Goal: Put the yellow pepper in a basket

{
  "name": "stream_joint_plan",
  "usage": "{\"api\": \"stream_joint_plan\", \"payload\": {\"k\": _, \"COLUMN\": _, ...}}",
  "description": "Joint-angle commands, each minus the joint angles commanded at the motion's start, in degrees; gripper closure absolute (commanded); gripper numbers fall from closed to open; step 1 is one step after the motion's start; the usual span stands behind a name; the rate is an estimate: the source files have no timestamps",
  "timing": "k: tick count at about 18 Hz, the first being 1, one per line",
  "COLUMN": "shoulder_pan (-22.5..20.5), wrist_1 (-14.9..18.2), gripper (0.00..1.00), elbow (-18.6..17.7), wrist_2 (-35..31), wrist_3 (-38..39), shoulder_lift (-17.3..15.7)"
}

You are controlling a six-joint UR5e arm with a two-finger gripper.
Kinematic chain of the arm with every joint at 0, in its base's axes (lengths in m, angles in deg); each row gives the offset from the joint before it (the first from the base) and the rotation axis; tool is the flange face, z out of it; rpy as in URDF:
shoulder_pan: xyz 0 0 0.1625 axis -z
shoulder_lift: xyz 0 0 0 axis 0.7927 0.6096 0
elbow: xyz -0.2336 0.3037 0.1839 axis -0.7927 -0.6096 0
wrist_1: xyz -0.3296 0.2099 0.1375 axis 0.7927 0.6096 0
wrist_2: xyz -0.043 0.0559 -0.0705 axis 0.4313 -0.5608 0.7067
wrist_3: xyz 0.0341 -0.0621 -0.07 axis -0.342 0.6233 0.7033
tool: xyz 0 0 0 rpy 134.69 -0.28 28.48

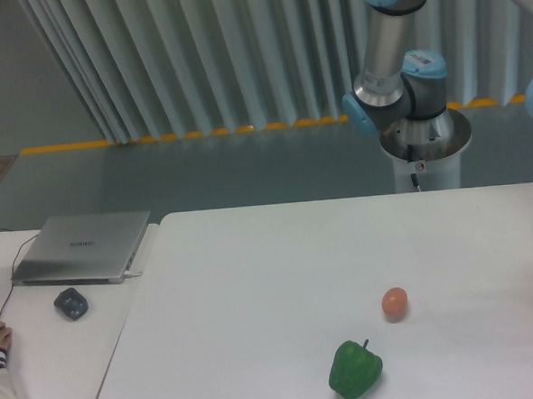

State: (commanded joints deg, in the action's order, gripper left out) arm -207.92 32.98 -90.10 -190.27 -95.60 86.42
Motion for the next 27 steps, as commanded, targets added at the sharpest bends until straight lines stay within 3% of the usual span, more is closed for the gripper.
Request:
{"api": "stream_joint_plan", "payload": {"k": 10, "shoulder_pan": 0.35, "wrist_1": 0.09, "gripper": 0.00, "elbow": -0.26, "wrist_2": 0.44, "wrist_3": 0.70, "shoulder_lift": -0.61}}
{"api": "stream_joint_plan", "payload": {"k": 20, "shoulder_pan": 3.69, "wrist_1": 0.88, "gripper": 0.00, "elbow": -0.44, "wrist_2": 2.37, "wrist_3": 0.70, "shoulder_lift": -1.58}}
{"api": "stream_joint_plan", "payload": {"k": 27, "shoulder_pan": 6.59, "wrist_1": 7.37, "gripper": 0.00, "elbow": 0.00, "wrist_2": 2.55, "wrist_3": 0.62, "shoulder_lift": -3.43}}
